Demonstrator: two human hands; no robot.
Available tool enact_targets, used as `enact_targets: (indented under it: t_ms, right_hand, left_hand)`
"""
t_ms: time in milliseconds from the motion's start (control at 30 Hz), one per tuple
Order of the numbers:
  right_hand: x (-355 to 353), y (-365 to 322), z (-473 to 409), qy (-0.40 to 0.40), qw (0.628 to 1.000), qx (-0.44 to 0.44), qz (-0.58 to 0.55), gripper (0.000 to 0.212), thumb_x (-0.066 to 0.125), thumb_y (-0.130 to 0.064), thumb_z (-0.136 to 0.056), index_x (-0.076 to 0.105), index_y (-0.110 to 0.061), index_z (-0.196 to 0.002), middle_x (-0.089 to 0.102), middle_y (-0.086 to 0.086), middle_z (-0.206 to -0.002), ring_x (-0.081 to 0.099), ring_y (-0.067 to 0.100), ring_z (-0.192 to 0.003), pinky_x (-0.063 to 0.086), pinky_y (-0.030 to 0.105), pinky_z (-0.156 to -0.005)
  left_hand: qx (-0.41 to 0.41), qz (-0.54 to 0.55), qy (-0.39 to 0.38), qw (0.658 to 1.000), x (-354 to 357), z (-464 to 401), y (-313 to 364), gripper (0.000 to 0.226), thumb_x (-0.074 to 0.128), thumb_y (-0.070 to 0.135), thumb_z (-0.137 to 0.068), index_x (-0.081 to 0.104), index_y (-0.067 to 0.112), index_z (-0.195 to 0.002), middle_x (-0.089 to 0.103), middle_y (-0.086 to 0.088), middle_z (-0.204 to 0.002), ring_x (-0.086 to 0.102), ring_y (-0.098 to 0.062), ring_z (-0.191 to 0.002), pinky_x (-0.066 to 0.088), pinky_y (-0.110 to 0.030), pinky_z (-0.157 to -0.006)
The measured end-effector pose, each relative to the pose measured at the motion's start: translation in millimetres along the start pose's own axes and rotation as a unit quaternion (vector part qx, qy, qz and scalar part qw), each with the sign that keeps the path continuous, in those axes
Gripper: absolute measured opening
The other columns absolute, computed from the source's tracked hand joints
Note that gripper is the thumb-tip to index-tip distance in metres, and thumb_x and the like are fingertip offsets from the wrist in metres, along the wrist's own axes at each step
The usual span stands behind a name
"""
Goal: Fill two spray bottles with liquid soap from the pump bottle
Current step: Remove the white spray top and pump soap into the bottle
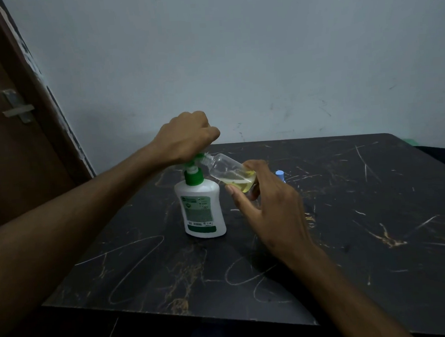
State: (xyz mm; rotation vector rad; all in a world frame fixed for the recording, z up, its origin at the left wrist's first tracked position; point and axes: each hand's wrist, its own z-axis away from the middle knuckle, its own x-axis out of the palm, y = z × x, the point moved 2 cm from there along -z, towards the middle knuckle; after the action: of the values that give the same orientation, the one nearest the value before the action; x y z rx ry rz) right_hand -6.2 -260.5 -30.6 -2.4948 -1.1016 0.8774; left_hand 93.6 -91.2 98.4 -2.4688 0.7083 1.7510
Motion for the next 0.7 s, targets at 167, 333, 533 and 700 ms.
enact_targets:
  t_ms: [167,333,533,700]
  right_hand:
    - [0,1,0,-0.003,1.000,0.003,0.002,0.038,0.065,-0.048,-0.098,0.055,-0.025,-0.126,0.053,-0.021,-0.093,0.053,-0.001,-0.076,0.048,0.020,-0.064]
    - [0,1,0,-0.002,1.000,0.002,0.000,0.038,0.065,-0.047,-0.098,0.054,-0.025,-0.127,0.053,-0.020,-0.094,0.054,-0.001,-0.077,0.051,0.022,-0.064]
    - [0,0,0,-0.004,1.000,0.001,0.000,0.037,0.065,-0.047,-0.098,0.054,-0.025,-0.125,0.053,-0.020,-0.093,0.053,-0.001,-0.077,0.049,0.020,-0.064]
    - [0,1,0,-0.003,1.000,0.002,-0.007,0.036,0.066,-0.046,-0.098,0.054,-0.025,-0.125,0.054,-0.021,-0.094,0.055,-0.001,-0.077,0.052,0.023,-0.065]
  left_hand:
    - [-0.002,-0.010,-0.020,1.000,4,3,0,0.027,0.042,0.042,-0.074,0.028,0.024,-0.062,0.036,0.000,-0.063,0.032,-0.022,-0.064,0.022,-0.036,-0.059]
    - [0.001,-0.005,-0.011,1.000,0,1,2,0.028,0.043,0.041,-0.074,0.027,0.022,-0.061,0.035,-0.001,-0.062,0.030,-0.022,-0.062,0.024,-0.037,-0.059]
    - [-0.003,-0.017,0.005,1.000,2,5,0,0.030,0.042,0.043,-0.076,0.026,0.022,-0.061,0.037,-0.001,-0.062,0.032,-0.024,-0.062,0.023,-0.038,-0.057]
    - [0.019,-0.005,0.017,1.000,-2,5,9,0.032,0.045,0.039,-0.077,0.024,0.021,-0.061,0.032,0.001,-0.058,0.027,-0.021,-0.059,0.023,-0.037,-0.058]
